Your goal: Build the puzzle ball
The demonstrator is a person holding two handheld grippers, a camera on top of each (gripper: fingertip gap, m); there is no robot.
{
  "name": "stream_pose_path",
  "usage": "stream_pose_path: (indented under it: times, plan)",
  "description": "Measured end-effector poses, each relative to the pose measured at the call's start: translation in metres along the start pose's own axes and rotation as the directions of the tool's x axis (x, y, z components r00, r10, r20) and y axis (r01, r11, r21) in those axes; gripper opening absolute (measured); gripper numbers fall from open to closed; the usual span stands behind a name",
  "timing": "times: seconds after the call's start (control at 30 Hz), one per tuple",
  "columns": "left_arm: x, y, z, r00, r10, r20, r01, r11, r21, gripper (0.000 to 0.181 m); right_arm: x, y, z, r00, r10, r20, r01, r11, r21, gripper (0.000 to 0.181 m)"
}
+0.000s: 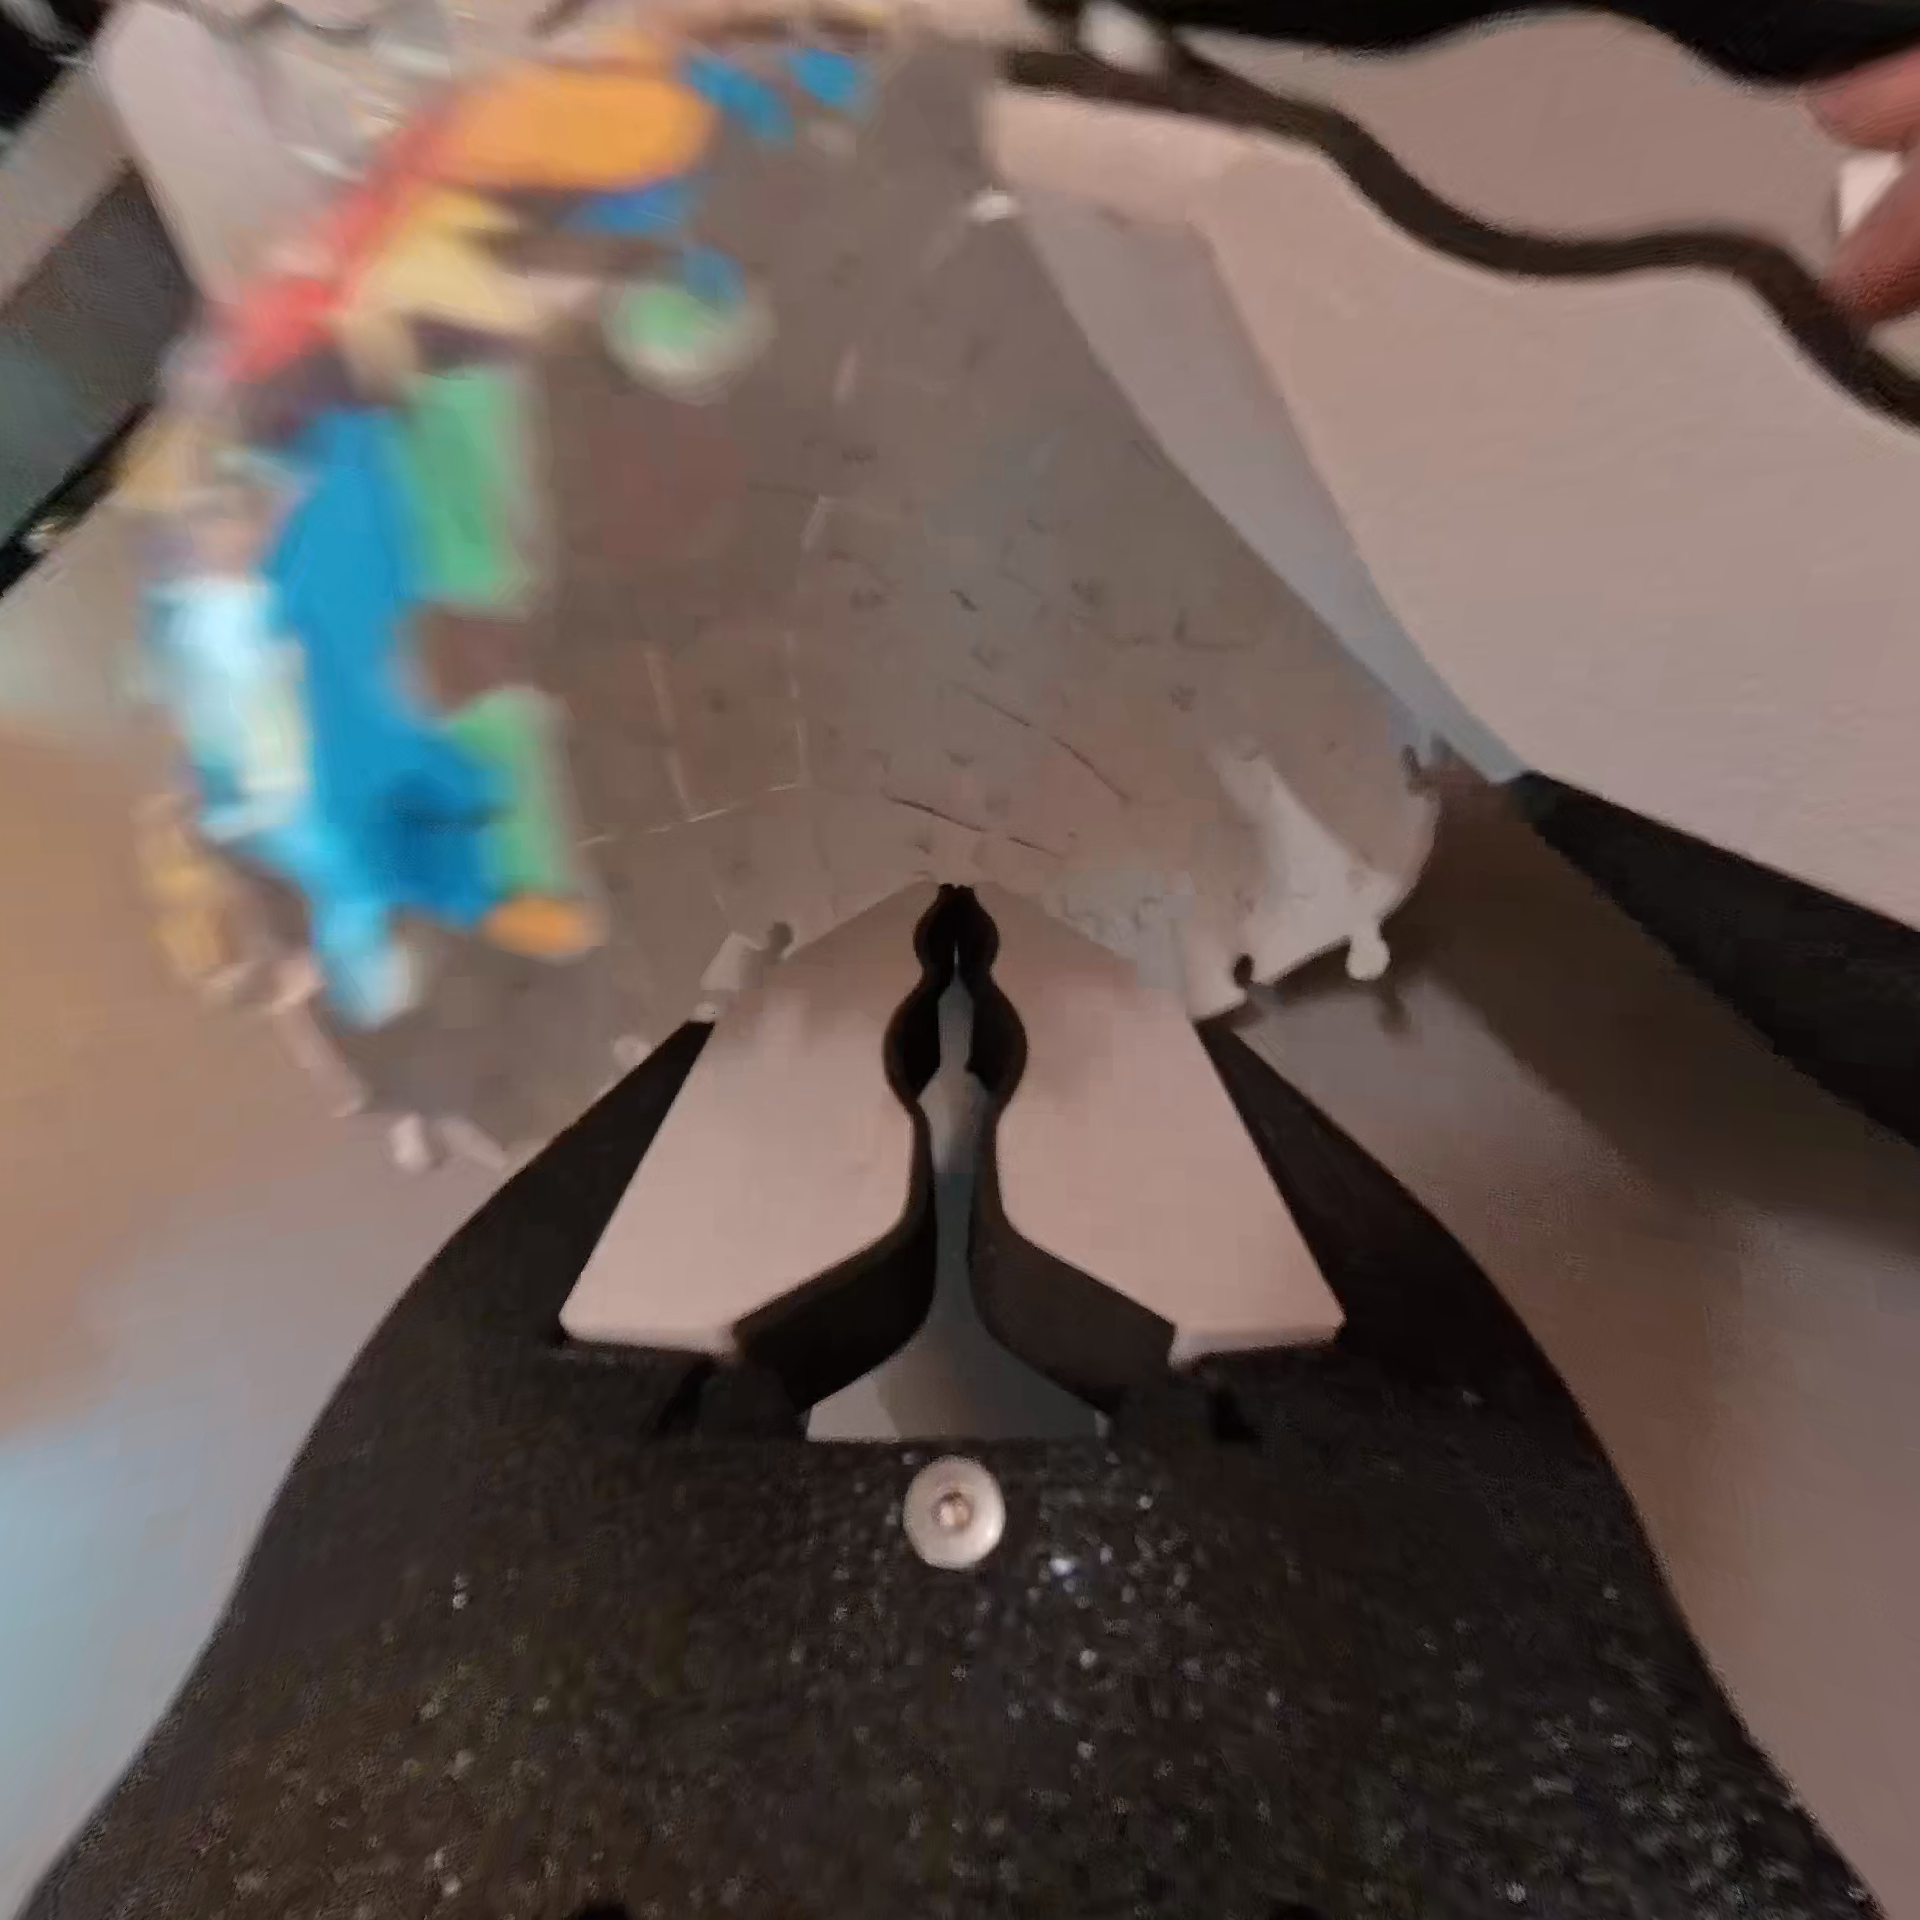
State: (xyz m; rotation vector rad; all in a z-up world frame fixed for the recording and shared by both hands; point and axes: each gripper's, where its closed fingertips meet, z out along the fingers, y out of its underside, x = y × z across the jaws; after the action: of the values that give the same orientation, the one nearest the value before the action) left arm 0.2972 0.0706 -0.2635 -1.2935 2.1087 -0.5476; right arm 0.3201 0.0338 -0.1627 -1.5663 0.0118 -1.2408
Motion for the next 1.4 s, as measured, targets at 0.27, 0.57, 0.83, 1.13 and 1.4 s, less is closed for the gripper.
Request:
stream_pose_path:
  times: [0.27,0.57,0.83,1.13,1.4]
  plan:
    - [-0.011,-0.001,-0.008,0.996,-0.007,0.086,0.008,1.0,-0.011,0.0,0.0,0.0,0.0,1.0,0.005,0.001,-0.005,1.0,0.001,0.002]
    - [-0.013,0.001,0.016,0.992,-0.009,0.124,0.014,0.999,-0.043,0.0,0.0,0.0,0.0,1.0,0.006,0.001,-0.006,1.0,-0.002,0.003]
    - [-0.013,0.001,0.019,0.988,0.056,0.145,-0.045,0.996,-0.072,0.0,0.002,0.002,0.001,1.0,0.026,-0.008,-0.026,1.0,-0.009,0.003]
    - [-0.023,-0.003,0.001,0.985,-0.136,0.105,0.124,0.986,0.113,0.0,0.002,0.004,0.001,1.0,0.021,-0.012,-0.021,1.0,-0.019,0.003]
    - [-0.01,-0.009,0.018,0.995,-0.002,0.1,-0.005,0.997,0.072,0.0,0.003,0.004,0.002,1.0,0.022,-0.015,-0.023,0.999,-0.024,0.003]
